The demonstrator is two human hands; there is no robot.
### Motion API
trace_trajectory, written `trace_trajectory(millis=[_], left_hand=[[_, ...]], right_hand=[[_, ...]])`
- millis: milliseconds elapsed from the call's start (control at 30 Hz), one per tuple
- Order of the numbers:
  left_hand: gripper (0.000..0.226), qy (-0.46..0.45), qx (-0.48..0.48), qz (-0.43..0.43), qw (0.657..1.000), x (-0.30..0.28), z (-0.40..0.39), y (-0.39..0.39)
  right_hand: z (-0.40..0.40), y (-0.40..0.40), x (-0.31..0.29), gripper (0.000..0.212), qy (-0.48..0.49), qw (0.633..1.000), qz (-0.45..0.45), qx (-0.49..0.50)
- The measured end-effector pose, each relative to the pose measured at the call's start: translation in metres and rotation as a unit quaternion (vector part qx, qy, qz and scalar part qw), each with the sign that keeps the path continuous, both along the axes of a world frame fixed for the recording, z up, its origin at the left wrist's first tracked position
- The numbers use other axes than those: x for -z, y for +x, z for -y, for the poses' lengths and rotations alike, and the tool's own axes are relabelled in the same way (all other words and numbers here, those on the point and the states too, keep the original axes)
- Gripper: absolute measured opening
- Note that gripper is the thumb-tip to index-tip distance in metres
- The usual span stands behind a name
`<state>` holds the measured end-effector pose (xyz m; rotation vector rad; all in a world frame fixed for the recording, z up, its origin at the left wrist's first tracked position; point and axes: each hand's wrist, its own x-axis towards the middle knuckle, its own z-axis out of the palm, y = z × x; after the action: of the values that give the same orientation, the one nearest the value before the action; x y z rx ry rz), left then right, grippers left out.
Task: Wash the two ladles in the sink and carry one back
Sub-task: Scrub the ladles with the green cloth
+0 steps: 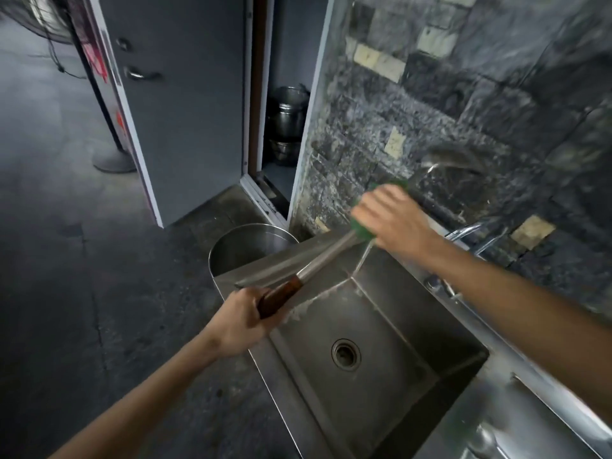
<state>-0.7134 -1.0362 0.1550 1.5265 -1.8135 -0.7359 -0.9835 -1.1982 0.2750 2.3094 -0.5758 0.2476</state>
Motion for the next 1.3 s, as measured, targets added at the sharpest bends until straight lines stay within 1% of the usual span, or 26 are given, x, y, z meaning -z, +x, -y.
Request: trace_trajectory(millis=[67, 133, 167, 233, 300, 333, 400, 433, 467, 500, 533, 567, 600, 633, 667, 733, 767, 833, 900, 933, 967, 1000, 1067, 1100, 1233, 1300], left_hand=[[0.019, 0.007, -0.007, 0.036, 0.999, 0.004, -0.010, 0.029], [0.018, 0.006, -0.005, 0.049, 0.999, 0.006, -0.007, 0.043], [0.018, 0.003, -0.008, 0.053, 0.999, 0.005, -0.003, 0.044], [0.019, -0.008, -0.028, 0.053, 0.998, 0.001, 0.009, 0.045], [0.025, -0.021, -0.025, 0.055, 0.998, -0.007, 0.024, 0.037], [0.025, -0.029, -0.016, 0.056, 0.998, -0.013, 0.032, 0.029], [0.018, -0.040, 0.005, 0.044, 0.998, -0.030, 0.052, 0.009], [0.021, -0.033, 0.010, 0.024, 0.999, -0.038, 0.060, 0.000], [0.024, -0.030, 0.020, -0.002, 0.999, -0.047, 0.067, -0.007], [0.023, -0.015, 0.034, -0.043, 0.998, -0.051, 0.074, -0.012], [0.018, 0.017, 0.062, -0.113, 0.992, -0.055, 0.075, -0.017], [0.017, 0.061, 0.086, -0.213, 0.971, -0.060, 0.074, -0.023], [0.025, 0.117, 0.101, -0.309, 0.938, -0.063, 0.077, -0.025], [0.041, 0.171, 0.099, -0.378, 0.904, -0.067, 0.085, -0.029], [0.053, 0.209, 0.090, -0.403, 0.887, -0.072, 0.097, -0.031], [0.076, 0.249, 0.100, -0.386, 0.882, -0.098, 0.124, -0.043], [0.079, 0.237, 0.117, -0.367, 0.892, -0.115, 0.136, -0.051], [0.058, 0.217, 0.161, -0.310, 0.911, -0.146, 0.154, -0.077], [0.037, 0.227, 0.162, -0.302, 0.912, -0.157, 0.165, -0.105], [0.028, 0.237, 0.153, -0.330, 0.901, -0.153, 0.173, -0.116], [0.025, 0.245, 0.148, -0.363, 0.887, -0.146, 0.178, -0.125], [0.027, 0.250, 0.134, -0.391, 0.876, -0.141, 0.181, -0.131], [0.032, 0.245, 0.114, -0.417, 0.868, -0.140, 0.185, -0.137], [0.034, 0.238, 0.112, -0.426, 0.866, -0.145, 0.185, -0.138], [0.039, 0.209, 0.106, -0.477, 0.847, -0.150, 0.194, -0.137], [0.040, 0.229, 0.116, -0.493, 0.832, -0.147, 0.194, -0.134]], right_hand=[[0.017, -0.024, -0.037, 0.056, -0.008, 0.992, -0.059, 0.110], [0.021, -0.024, -0.051, 0.062, 0.015, 0.977, -0.111, 0.183], [0.022, -0.018, -0.050, 0.063, 0.018, 0.974, -0.106, 0.197], [0.021, 0.001, -0.050, 0.064, 0.028, 0.974, -0.054, 0.220], [0.012, 0.025, -0.039, 0.058, 0.042, 0.983, -0.009, 0.177], [0.003, 0.043, -0.024, 0.049, 0.047, 0.991, -0.002, 0.129], [-0.024, 0.082, 0.008, 0.023, 0.061, 0.997, 0.003, 0.044], [-0.036, 0.097, 0.020, 0.023, 0.064, 0.997, 0.010, 0.030], [-0.043, 0.105, 0.025, 0.028, 0.064, 0.997, 0.018, 0.034], [-0.045, 0.106, 0.022, 0.031, 0.065, 0.997, 0.017, 0.046], [-0.043, 0.101, 0.017, 0.032, 0.054, 0.997, 0.013, 0.047], [-0.039, 0.094, 0.009, 0.031, 0.041, 0.998, 0.008, 0.046], [-0.036, 0.086, 0.002, 0.029, 0.033, 0.999, -0.001, 0.040], [-0.036, 0.078, -0.005, 0.023, 0.030, 0.999, -0.009, 0.032], [-0.038, 0.072, -0.008, 0.017, 0.032, 0.999, -0.019, 0.019], [-0.050, 0.063, -0.007, 0.013, 0.045, 0.998, -0.040, -0.006], [-0.057, 0.061, -0.003, 0.015, 0.061, 0.996, -0.056, -0.017], [-0.066, 0.054, 0.004, 0.023, 0.094, 0.991, -0.091, -0.015], [-0.071, 0.048, 0.010, 0.023, 0.117, 0.986, -0.115, -0.010], [-0.071, 0.045, 0.011, 0.021, 0.124, 0.985, -0.117, -0.011], [-0.072, 0.041, 0.012, 0.021, 0.125, 0.986, -0.107, -0.014], [-0.072, 0.038, 0.015, 0.021, 0.123, 0.989, -0.085, -0.016], [-0.079, 0.034, 0.023, 0.021, 0.110, 0.993, -0.030, -0.021], [-0.083, 0.033, 0.028, 0.021, 0.113, 0.993, -0.021, -0.023], [-0.102, 0.018, 0.046, 0.026, 0.138, 0.989, -0.038, -0.046], [-0.104, 0.015, 0.045, 0.030, 0.147, 0.987, -0.035, -0.057]])
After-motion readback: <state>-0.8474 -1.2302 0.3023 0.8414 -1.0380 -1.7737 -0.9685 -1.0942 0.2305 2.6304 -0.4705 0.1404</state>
